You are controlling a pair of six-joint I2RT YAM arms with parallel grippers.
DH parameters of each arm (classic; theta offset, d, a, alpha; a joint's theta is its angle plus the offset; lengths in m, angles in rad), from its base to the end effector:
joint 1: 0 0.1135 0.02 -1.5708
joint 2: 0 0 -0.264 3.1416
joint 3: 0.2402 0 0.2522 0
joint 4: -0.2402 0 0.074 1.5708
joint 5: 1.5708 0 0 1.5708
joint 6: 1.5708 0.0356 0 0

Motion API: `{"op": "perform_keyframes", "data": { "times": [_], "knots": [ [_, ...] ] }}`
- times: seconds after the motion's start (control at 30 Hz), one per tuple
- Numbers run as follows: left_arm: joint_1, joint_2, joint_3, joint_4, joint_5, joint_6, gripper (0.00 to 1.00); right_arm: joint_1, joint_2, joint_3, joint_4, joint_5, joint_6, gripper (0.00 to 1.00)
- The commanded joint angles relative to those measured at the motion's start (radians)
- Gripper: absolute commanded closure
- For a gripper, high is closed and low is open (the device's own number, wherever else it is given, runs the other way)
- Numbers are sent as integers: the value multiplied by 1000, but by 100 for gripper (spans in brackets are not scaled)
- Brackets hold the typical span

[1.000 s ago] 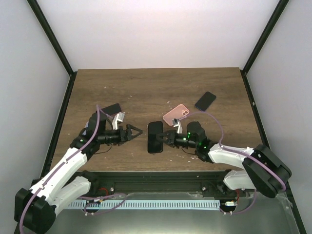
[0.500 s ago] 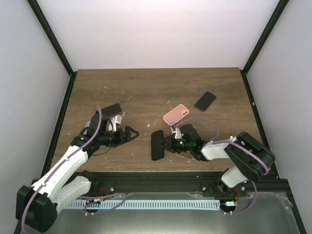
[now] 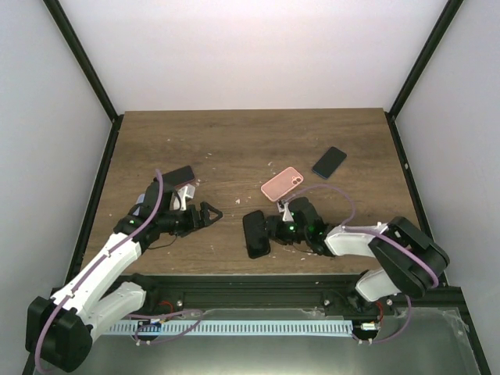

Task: Put the phone into the phone case

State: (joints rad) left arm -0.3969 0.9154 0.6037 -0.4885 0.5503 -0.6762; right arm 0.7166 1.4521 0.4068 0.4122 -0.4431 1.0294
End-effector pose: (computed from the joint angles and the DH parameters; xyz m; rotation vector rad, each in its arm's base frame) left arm 0.1619 -0.0880 0.2299 -0.0650 2.5327 -1.1326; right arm 0.1778 0.1751 0.1310 0.1087 2.5383 1.3451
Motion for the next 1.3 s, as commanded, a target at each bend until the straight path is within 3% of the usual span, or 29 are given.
{"op": "perform_keyframes", "data": {
  "times": [0.0, 0.2, 0.4, 0.63, 0.87, 1.07, 1.27],
  "knots": [
    [6, 1, 20, 17, 6, 13, 0, -8, -71, 66, -139, 89, -46, 44],
    [6, -25, 47, 9, 19, 56, 0, -42, -138, 137, -372, 228, -114, 21],
    [6, -66, 99, -35, 0, 124, 0, -157, -168, 229, -516, 293, -231, 12],
    [6, -104, 109, -40, -17, 166, 0, -324, -49, 432, -703, 443, -351, 1],
    [6, -110, 87, -48, -10, 196, 0, -474, 101, 609, -782, 605, -383, 0],
    [6, -97, 91, -50, 14, 216, 0, -571, 238, 732, -782, 587, -410, 0],
    [7, -56, 90, -27, -23, 204, 2, -592, 360, 825, -788, 556, -428, 0]
  ]
}}
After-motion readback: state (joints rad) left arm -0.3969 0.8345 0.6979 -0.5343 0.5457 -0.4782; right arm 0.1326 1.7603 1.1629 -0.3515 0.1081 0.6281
